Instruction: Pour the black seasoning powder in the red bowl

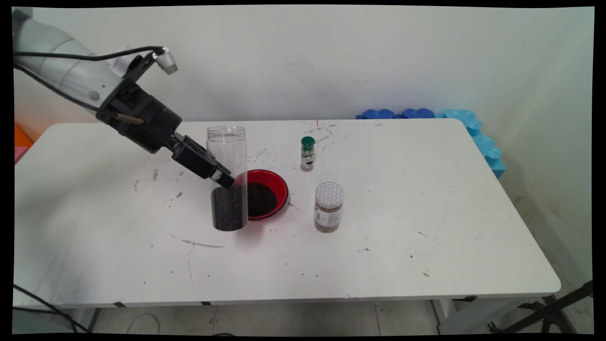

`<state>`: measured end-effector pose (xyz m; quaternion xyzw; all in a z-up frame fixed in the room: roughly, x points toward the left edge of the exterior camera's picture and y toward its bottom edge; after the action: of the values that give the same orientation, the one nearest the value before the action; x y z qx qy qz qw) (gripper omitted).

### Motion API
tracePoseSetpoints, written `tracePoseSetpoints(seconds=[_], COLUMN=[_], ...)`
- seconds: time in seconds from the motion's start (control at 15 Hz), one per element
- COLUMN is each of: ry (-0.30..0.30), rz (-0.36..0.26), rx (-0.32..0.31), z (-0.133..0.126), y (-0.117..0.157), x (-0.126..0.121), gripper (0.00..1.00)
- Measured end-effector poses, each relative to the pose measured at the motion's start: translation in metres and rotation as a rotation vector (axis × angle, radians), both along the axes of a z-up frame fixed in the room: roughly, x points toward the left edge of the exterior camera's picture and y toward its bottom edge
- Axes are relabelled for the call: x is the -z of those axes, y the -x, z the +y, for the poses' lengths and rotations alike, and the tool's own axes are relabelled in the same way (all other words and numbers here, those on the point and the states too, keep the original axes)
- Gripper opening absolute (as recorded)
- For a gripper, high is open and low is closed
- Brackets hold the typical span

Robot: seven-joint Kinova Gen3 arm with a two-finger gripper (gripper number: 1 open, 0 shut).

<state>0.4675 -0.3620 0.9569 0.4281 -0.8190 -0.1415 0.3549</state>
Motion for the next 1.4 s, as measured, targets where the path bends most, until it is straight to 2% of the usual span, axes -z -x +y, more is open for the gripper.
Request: tracePoseSetpoints(seconds=[0.4, 0.87, 1.2, 1.4], ry=[-0.087, -0.223, -0.284, -0.352], rz=[0.012, 0.07, 0.068, 0.076], rx=[-0.09, -0.219, -0.262, -0.323], z=[-0.006, -0.012, -0.01, -0.009], y=[-0.002, -0.001, -0.004, -0.007], x=[0.011, 0.025, 0.032, 0.038], gripper=[0.0, 0.0, 0.0, 0.0])
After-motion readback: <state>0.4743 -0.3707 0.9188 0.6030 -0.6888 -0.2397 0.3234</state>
